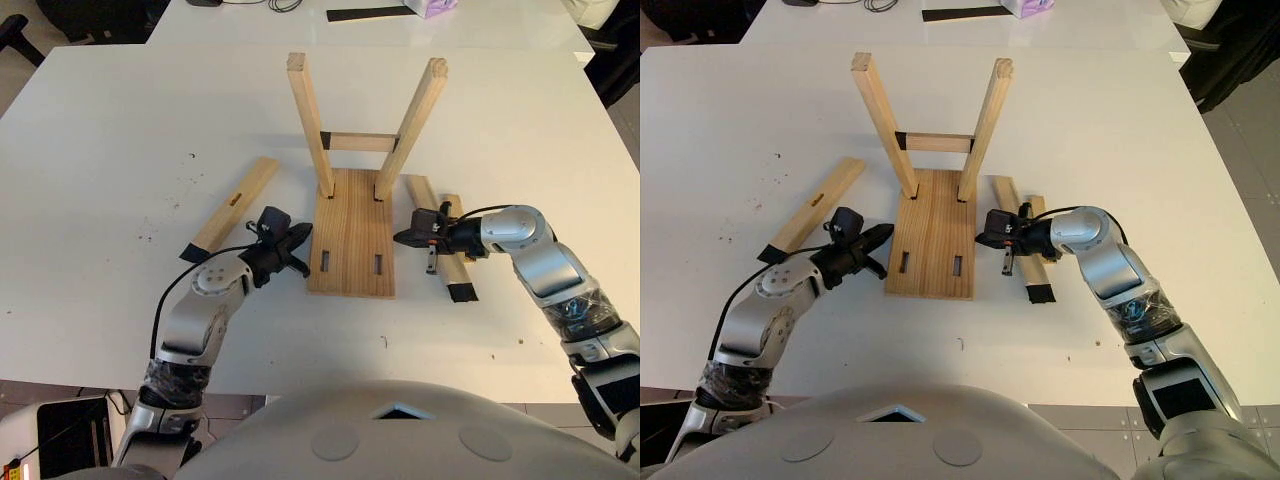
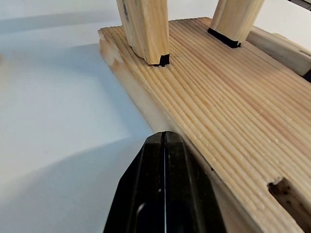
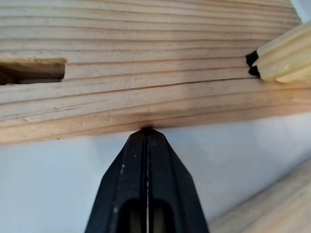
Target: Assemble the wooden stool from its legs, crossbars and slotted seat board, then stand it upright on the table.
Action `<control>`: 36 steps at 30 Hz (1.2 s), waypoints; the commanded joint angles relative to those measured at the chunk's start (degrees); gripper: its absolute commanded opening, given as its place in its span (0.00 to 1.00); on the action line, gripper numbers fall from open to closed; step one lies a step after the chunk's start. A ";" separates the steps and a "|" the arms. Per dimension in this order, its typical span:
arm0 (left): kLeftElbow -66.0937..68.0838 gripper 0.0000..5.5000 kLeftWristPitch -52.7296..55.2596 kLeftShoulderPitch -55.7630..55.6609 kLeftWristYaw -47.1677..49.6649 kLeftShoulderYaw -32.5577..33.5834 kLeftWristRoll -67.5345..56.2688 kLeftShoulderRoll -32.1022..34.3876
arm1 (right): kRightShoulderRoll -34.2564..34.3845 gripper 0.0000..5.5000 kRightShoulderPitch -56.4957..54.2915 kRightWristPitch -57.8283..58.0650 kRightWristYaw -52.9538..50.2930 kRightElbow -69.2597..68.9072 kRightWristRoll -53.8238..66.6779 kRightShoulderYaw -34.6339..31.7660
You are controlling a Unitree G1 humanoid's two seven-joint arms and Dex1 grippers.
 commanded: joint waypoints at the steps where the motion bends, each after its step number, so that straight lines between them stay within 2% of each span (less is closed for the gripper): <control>1: 4.98 0.00 -0.56 -2.25 -1.93 -0.90 0.88 -0.05 | 3.16 0.00 -0.26 0.06 -1.89 2.32 -0.46 1.41; 8: 3.21 0.00 -0.39 -0.89 -2.43 0.49 -0.09 0.58 | 5.13 0.00 -0.48 0.00 -6.17 4.15 -0.35 -0.90; 15: 0.15 0.00 0.33 1.69 -1.31 1.73 -0.42 0.63 | 4.72 0.00 2.57 2.07 -8.94 0.31 1.40 -4.59; 17: -0.90 0.00 0.27 1.44 -0.77 3.47 -0.44 1.19 | 3.57 0.00 3.97 3.45 -10.00 -2.93 2.77 -8.04; 21: -4.96 0.00 0.39 1.32 1.03 11.57 -1.78 3.34 | 0.88 0.00 7.40 8.78 -11.51 -10.56 8.24 -18.40; 24: -11.71 0.00 1.40 2.44 1.45 17.16 -5.12 3.97 | 2.87 0.00 10.55 14.23 -17.63 -14.42 11.13 -26.61; 26: -16.69 0.00 2.67 1.77 2.36 18.97 -8.96 2.50 | 5.82 0.04 13.62 17.70 -23.13 -15.92 12.31 -31.04; 28: -20.65 0.00 3.69 0.22 4.40 19.00 -12.68 -0.20 | 8.02 0.09 16.83 19.07 -28.34 -17.22 10.83 -32.45; 32: -26.16 0.00 4.68 -1.67 10.06 17.13 -17.05 -5.81 | 13.36 0.20 21.50 23.50 -36.20 -21.70 10.25 -32.02; 36: -27.82 0.00 4.51 -0.36 13.40 17.35 -17.86 -7.61 | 15.70 0.30 23.63 31.29 -38.42 -26.21 13.06 -31.85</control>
